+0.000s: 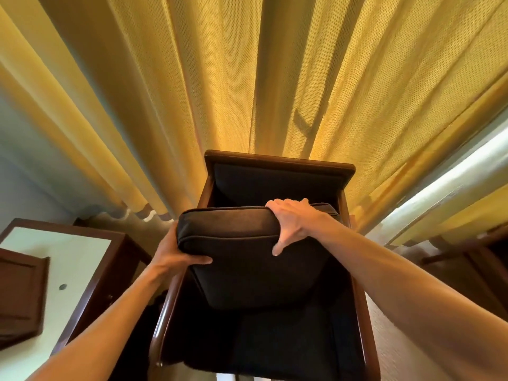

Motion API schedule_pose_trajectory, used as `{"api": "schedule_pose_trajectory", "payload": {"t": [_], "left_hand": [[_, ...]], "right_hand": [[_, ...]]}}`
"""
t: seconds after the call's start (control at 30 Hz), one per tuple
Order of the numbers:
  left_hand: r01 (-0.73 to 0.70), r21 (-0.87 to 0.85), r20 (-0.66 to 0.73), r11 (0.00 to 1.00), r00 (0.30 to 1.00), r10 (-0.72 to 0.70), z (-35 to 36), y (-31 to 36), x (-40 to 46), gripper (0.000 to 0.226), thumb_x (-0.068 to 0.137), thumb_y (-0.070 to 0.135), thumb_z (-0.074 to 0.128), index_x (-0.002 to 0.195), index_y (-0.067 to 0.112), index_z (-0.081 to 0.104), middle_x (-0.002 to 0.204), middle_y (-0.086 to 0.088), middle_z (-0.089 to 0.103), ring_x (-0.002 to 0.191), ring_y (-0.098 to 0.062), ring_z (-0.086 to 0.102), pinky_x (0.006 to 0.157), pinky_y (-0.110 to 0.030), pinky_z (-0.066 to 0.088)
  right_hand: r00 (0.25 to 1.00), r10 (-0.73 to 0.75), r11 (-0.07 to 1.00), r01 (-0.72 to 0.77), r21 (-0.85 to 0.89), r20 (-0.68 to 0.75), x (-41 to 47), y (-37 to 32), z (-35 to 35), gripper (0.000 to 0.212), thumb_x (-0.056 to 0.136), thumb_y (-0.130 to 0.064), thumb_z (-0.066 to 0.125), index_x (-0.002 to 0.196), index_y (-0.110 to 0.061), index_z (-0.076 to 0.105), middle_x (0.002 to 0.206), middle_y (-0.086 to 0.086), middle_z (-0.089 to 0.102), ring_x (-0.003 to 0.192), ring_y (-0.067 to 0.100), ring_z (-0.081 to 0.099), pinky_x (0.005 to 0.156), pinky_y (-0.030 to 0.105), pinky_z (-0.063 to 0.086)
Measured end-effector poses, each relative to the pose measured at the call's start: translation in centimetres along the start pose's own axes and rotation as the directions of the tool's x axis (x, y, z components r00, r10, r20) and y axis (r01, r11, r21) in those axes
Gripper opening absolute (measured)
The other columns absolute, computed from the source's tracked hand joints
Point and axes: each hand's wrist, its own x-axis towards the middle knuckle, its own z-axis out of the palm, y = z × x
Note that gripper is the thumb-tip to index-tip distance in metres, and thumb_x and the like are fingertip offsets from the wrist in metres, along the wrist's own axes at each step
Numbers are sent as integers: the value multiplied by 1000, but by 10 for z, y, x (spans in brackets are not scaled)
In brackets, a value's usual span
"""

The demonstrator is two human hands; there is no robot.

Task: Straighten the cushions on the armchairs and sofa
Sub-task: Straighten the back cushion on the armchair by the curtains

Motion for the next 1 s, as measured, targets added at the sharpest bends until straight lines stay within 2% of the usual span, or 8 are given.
{"api": "schedule_pose_trajectory", "payload": {"t": [0.13,0.3,0.43,0.57,0.67,0.83,0.93,1.0], "left_hand": [[-65,23,-51,998,997,66,9,25,-6,98,27,45,94,115,36,53,114,6,63,111,-17,58,98,-44,50],[-338,127,31,933,941,336,27,107,3,84,43,45,93,116,31,53,105,17,59,96,5,53,82,-18,45],[-471,204,89,858,882,463,61,158,15,78,43,58,85,112,32,59,100,16,63,92,-1,58,78,-24,50],[-485,188,154,854,873,462,105,154,12,77,45,58,85,113,29,62,101,15,64,94,-4,59,84,-34,55],[-498,114,148,859,864,481,121,151,16,83,48,55,89,120,26,61,108,13,63,101,-3,58,90,-28,53],[-403,38,300,914,877,374,130,121,18,110,54,39,92,144,38,29,137,16,44,127,-2,41,108,-30,38],[-310,128,320,942,912,257,135,76,19,127,50,38,91,147,42,9,150,12,24,137,-10,29,115,-44,33],[-287,115,309,951,920,240,135,57,19,127,52,37,89,148,41,6,153,10,20,140,-12,27,116,-45,31]], "right_hand": [[994,-32,997,38,60,-105,-9,-7,2,89,52,-60,84,122,-21,44,112,-1,58,101,21,60,85,39,52],[984,95,979,-65,192,-149,-57,51,-15,94,43,-62,84,121,-31,41,115,-6,56,102,17,56,87,40,52],[967,219,936,-170,309,-132,-96,87,-8,94,46,-49,89,123,-29,38,115,-7,50,102,14,50,87,33,45],[949,311,912,-283,298,-52,-117,105,28,95,42,-53,81,122,-36,32,120,-7,52,108,19,52,96,47,45],[947,316,902,-280,327,-60,-124,114,35,107,47,-47,82,137,-31,26,134,-1,48,120,24,49,104,50,39],[942,166,909,-31,415,-292,-109,86,5,117,51,-67,78,145,-40,14,143,-7,38,130,21,42,107,59,34],[894,12,978,83,192,-448,-87,36,-16,114,58,-65,77,149,-36,16,148,-4,34,138,23,34,112,69,17],[903,-52,994,8,-105,-426,-72,3,-25,107,60,-65,76,148,-27,28,148,1,37,143,26,27,112,73,8]]}}
